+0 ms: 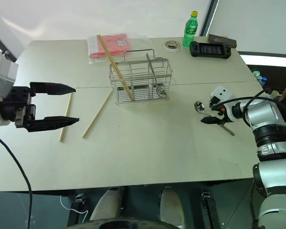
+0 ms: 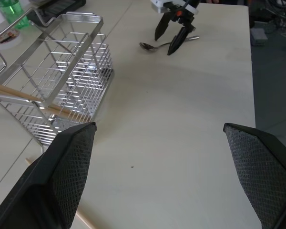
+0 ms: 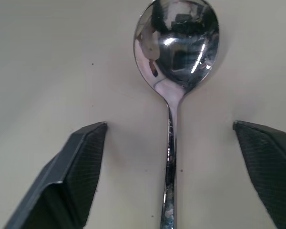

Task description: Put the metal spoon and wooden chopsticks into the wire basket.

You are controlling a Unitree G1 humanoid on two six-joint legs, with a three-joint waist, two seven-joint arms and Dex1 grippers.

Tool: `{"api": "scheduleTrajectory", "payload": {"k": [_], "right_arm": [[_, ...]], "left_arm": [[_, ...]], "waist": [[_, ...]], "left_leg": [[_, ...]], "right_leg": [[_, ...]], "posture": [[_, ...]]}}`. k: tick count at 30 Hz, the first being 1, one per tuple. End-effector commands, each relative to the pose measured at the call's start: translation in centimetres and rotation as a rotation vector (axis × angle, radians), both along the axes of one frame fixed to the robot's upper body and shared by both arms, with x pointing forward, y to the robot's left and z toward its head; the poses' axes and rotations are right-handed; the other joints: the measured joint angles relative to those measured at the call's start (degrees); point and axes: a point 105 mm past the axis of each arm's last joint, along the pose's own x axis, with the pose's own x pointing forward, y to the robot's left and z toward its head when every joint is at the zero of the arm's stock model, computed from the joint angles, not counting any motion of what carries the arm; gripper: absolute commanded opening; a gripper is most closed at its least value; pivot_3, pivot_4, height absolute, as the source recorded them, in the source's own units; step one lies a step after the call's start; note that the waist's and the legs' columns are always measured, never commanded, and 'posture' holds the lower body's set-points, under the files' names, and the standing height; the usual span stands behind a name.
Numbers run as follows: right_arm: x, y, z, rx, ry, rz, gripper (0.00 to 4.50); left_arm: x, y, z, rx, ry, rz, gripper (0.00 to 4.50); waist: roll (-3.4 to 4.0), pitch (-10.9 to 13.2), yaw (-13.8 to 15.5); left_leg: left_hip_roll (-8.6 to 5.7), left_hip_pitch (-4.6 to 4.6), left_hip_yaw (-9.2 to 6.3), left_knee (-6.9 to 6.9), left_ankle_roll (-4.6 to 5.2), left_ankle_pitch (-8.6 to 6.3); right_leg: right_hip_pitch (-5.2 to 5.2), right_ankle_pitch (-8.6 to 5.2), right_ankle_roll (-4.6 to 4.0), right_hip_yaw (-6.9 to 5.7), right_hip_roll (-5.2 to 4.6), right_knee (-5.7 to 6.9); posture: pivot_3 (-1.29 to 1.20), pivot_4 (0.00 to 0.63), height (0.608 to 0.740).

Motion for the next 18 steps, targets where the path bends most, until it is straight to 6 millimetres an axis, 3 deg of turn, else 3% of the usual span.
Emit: {"api": "scheduleTrajectory", "payload": {"k": [1, 5, 15, 18], "right_arm": [[0.4, -0.2, 0.9, 0.013, -0.037, -0.013, 2.22], [0.3, -0.2, 0.9, 0.018, -0.039, -0.016, 0.11], [0.4, 0.0, 1.6, 0.023, -0.086, -0.001, 0.04], [0.1, 2.0, 3.7, 0.113, -0.155, 0.078, 0.04]], "left_arm": [[-0.1, 0.1, 1.2, 0.007, -0.059, -0.001, 4.50], [0.1, 0.0, 1.4, 0.001, -0.067, 0.000, 4.50], [0.7, 0.2, 1.8, -0.007, -0.086, 0.005, 4.50], [1.3, 0.5, 2.1, -0.022, -0.102, 0.031, 4.50]], "waist": [[0.00, 0.00, 0.00], [0.00, 0.00, 0.03], [0.00, 0.01, 0.07], [0.01, 0.01, 0.07]], "left_leg": [[0.00, 0.04, 0.00, 0.00, 0.00, 0.00], [0.00, 0.06, 0.01, 0.00, 0.00, 0.00], [0.00, 0.07, 0.04, -0.03, 0.00, 0.00], [0.00, 0.07, 0.04, -0.03, 0.00, 0.00]], "right_leg": [[0.04, -0.01, -0.02, 0.00, 0.00, 0.00], [0.05, 0.00, 0.01, 0.02, 0.00, 0.00], [0.05, 0.02, 0.06, 0.04, 0.01, 0.00], [0.04, 0.03, 0.06, 0.05, 0.01, 0.00]], "posture": [[0.00, 0.150, 0.721], [0.00, 0.150, 0.721], [0.00, 0.150, 0.721], [0.00, 0.150, 0.721]]}}
